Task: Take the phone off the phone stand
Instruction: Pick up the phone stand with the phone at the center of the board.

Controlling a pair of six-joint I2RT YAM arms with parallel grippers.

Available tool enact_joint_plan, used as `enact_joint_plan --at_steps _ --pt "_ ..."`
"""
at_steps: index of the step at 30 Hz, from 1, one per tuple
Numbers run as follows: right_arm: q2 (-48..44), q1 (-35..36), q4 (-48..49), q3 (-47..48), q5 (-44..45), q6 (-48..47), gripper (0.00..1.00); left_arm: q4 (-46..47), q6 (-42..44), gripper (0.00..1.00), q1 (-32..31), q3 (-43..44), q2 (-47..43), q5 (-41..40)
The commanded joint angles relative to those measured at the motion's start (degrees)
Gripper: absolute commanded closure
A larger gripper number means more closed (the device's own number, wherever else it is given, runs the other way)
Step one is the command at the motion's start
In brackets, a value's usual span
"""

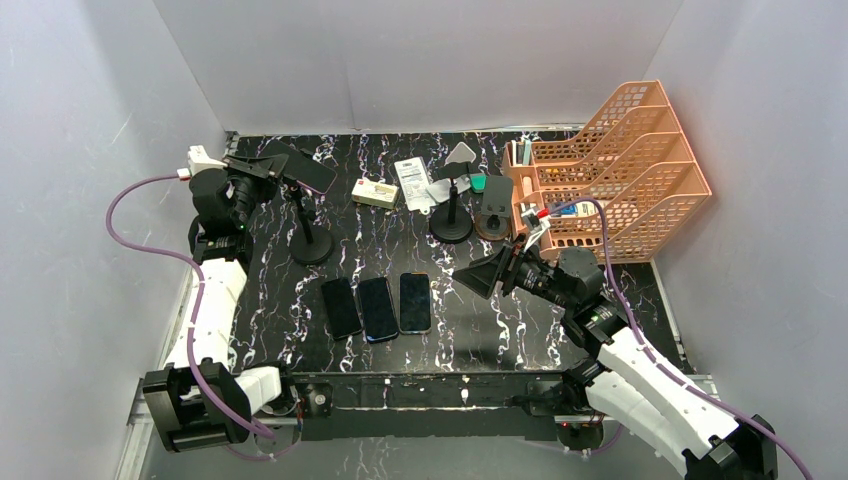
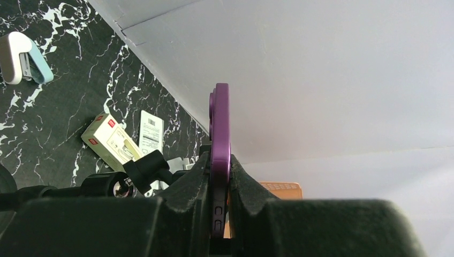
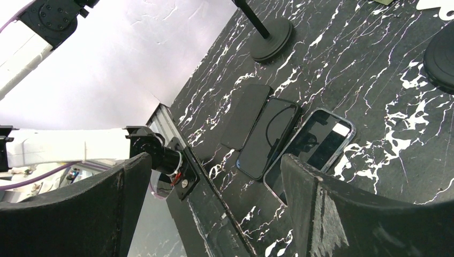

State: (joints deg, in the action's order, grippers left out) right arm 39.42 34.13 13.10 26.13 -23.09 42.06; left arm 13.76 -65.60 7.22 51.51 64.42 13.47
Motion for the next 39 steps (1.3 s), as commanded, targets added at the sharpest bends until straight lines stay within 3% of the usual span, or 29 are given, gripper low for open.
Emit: enact_joint_plan --at_steps 1,25,39 --pt "-0.8 -0.1 0.0 3.0 -0.1 -0.3 0.03 6.1 -3.2 1.0 0.2 1.1 -1.8 2.6" --pt "-1.4 -0.1 -6.0 8.3 1.5 -4.8 0.04 6.6 -6.9 1.0 -1.5 9.5 -4.1 8.9" --pt "-4.1 -0.1 -17.7 18.0 7.6 -15.2 0.02 6.7 -8.5 1.0 -5.9 11.4 -7.2 12.6"
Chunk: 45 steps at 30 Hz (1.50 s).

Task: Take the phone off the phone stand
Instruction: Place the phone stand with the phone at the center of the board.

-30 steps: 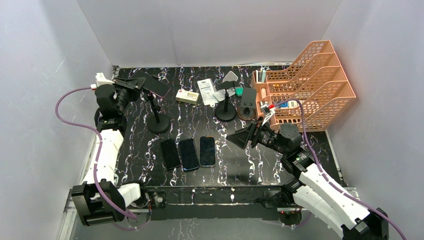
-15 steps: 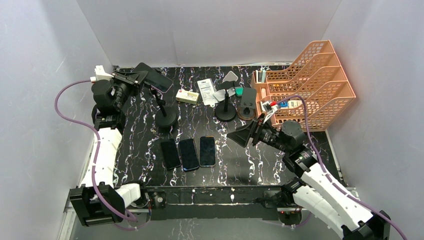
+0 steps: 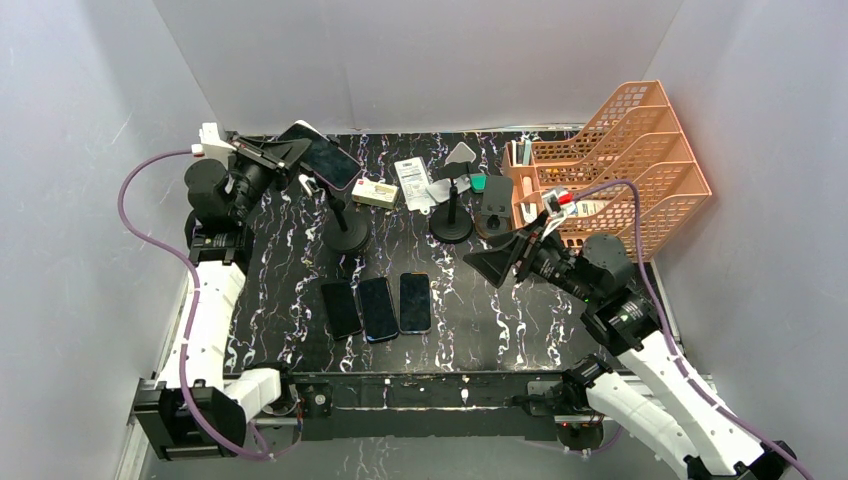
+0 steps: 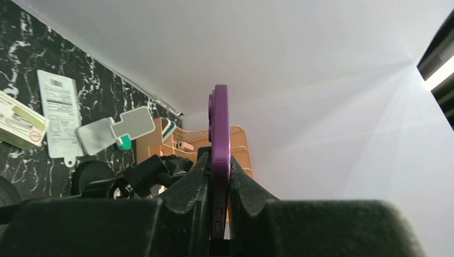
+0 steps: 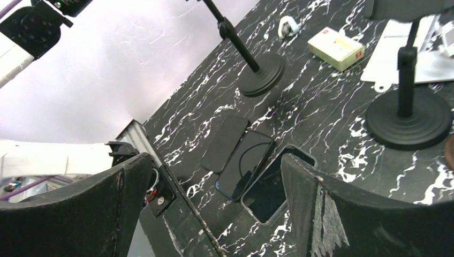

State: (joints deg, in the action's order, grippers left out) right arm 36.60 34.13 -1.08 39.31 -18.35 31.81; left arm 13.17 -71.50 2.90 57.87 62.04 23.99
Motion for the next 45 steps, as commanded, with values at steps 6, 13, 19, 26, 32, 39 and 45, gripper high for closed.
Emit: enact_joint_plan --at_steps 6,13,19,26,32,39,45 --pt "-3.0 -0.1 -6.6 6.6 4.7 -7.0 0.02 6.2 -1.5 1.0 -7.4 4.5 -5.6 0.1" --pt "-5.4 -0.1 -9.8 8.1 6.1 -8.7 0.02 5.4 0.6 1.0 -15.9 5.5 -3.7 -2.4" --pt "-7.5 -0.1 -15.4 10.8 8.6 -11.8 0.02 5.4 1.5 1.0 -23.4 7.2 -1.6 -4.3" --pt "-11.8 -0.1 -17.9 11.4 13.8 -11.8 0.02 4.5 4.9 1.0 -33.9 8.6 1.7 -9.0" --pt "-14.7 -0.1 -19.9 12.6 18.0 -11.7 0.02 5.4 7.7 1.0 -42.9 10.1 6.7 -13.1" --pt "-16.0 -0.1 -22.0 12.7 19.5 -11.3 0.02 7.3 9.1 1.0 -47.9 12.2 11.4 -14.8" --pt "-16.5 -0.1 -22.6 12.3 19.8 -11.6 0.02 8.5 10.1 1.0 -51.3 12.5 14.4 -16.0"
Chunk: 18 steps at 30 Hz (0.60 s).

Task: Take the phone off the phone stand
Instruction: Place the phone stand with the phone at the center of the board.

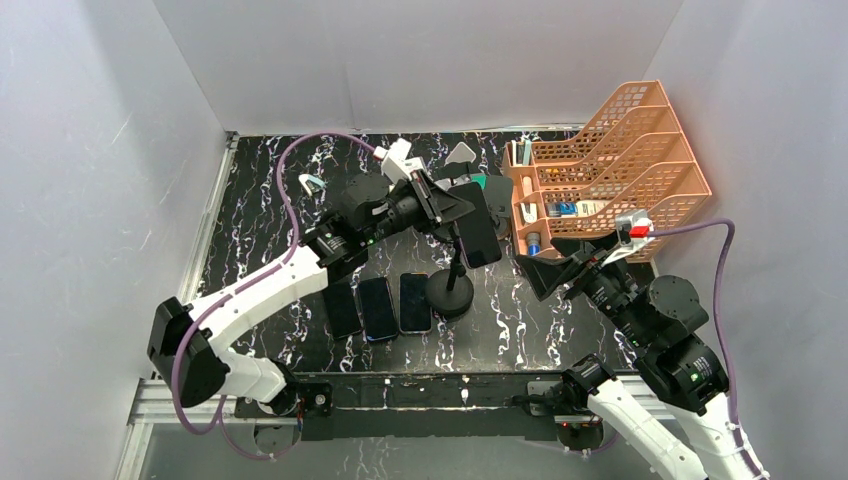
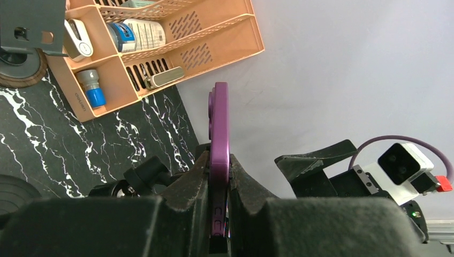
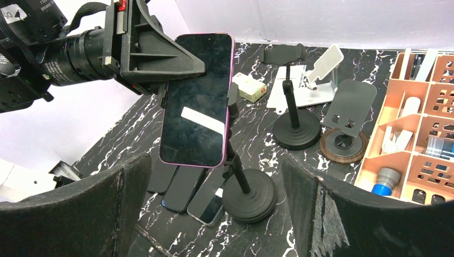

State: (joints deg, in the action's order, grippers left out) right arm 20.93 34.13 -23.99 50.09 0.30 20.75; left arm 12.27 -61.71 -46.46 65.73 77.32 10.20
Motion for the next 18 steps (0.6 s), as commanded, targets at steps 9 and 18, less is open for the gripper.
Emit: enact_joint_plan --at_steps 9,18 --pt "-1.0 -0.1 -0.1 1.3 0.9 -0.6 0.02 11.5 2.1 1.0 -5.3 4.0 2.6 -3.0" --pt "-2.0 -0.1 -1.9 -0.1 0.2 0.6 0.02 13.5 3.2 1.0 -5.6 -2.0 2.4 -2.8"
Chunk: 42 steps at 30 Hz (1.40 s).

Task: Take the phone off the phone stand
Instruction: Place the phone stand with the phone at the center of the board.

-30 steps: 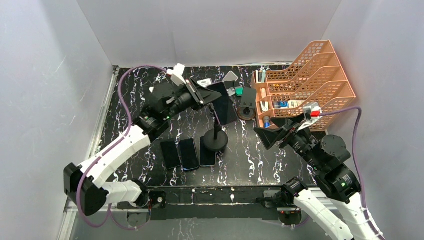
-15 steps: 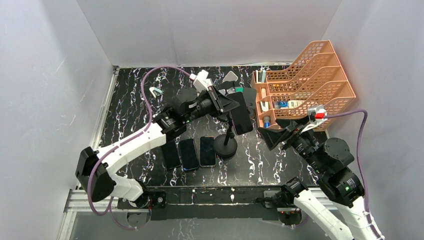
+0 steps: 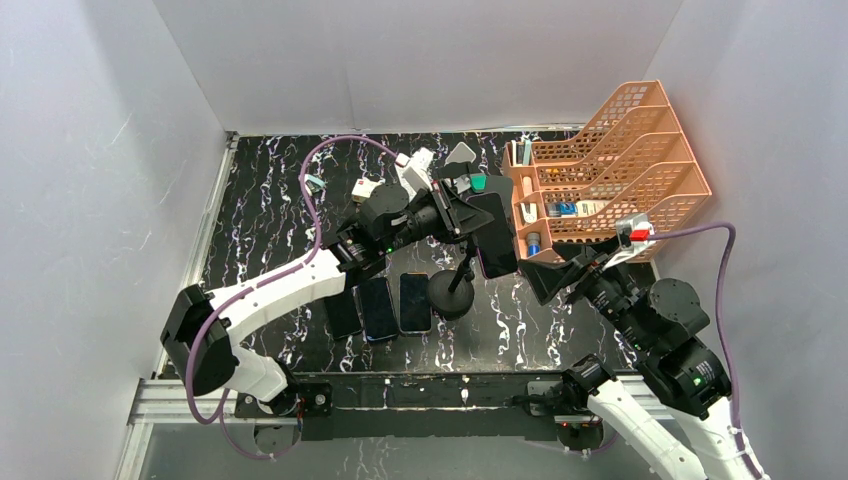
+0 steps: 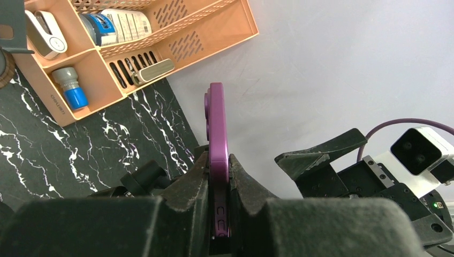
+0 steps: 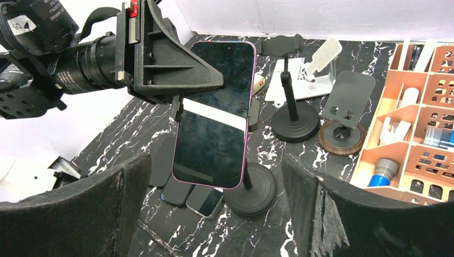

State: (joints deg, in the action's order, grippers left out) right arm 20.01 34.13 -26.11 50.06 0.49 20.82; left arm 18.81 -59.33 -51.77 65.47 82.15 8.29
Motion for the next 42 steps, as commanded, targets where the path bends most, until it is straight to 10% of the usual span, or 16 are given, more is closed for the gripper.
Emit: enact_joint_plan --at_steps 1,42 --pt "-1.2 -0.1 0.2 -0.3 -0.1 0.7 0.02 6.8 1.1 1.0 -0.3 -2.4 -2.5 -1.0" --pt "0.6 -0.1 0.0 -2.3 -1.8 0.7 0.02 2.8 4.9 0.81 -0.3 -8.1 -4.8 -3.1"
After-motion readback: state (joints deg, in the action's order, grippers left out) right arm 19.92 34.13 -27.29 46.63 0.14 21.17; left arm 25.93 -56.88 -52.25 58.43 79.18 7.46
